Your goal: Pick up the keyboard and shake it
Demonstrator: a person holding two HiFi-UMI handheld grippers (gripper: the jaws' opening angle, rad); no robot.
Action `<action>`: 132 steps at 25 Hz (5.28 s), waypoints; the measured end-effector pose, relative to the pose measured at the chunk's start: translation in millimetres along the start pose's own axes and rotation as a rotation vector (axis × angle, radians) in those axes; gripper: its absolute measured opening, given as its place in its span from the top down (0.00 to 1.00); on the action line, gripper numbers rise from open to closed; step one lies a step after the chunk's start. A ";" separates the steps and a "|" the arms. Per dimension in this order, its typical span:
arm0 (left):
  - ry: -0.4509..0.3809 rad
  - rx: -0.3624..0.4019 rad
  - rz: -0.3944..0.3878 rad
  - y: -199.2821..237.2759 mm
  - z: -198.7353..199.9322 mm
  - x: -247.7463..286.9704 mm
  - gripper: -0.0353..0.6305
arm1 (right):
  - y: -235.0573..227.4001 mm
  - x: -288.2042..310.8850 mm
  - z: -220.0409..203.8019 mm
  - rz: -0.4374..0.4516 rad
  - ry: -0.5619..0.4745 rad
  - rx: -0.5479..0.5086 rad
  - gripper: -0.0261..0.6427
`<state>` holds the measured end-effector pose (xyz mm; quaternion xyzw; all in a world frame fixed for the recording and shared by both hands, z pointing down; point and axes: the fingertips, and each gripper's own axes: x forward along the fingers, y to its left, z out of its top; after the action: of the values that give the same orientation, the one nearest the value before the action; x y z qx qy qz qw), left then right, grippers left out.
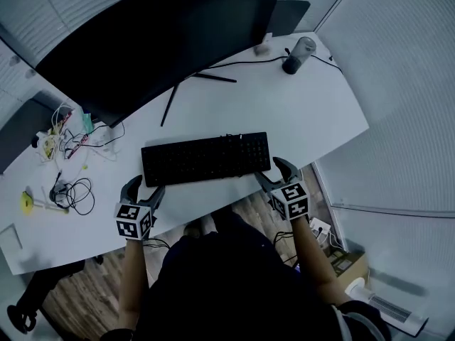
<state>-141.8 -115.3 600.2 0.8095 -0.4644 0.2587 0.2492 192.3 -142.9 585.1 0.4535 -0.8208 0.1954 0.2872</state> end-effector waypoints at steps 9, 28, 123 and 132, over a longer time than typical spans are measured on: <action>0.053 -0.177 0.075 36.3 -10.7 34.8 0.48 | -46.9 39.8 -25.6 0.123 0.124 0.042 0.52; 0.113 -0.313 -0.079 46.1 -18.9 59.0 0.47 | -38.1 66.3 -41.2 0.292 0.230 0.278 0.52; -0.061 -0.473 0.069 74.8 4.2 55.4 0.47 | -58.8 130.2 29.9 0.219 0.060 0.375 0.57; -0.002 -0.423 0.075 74.5 -5.4 57.7 0.47 | -60.7 136.4 24.2 0.209 0.105 0.295 0.57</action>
<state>-183.3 -180.8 653.9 0.7216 -0.5384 0.1639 0.4032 179.3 -274.3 658.9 0.3921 -0.8097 0.3660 0.2382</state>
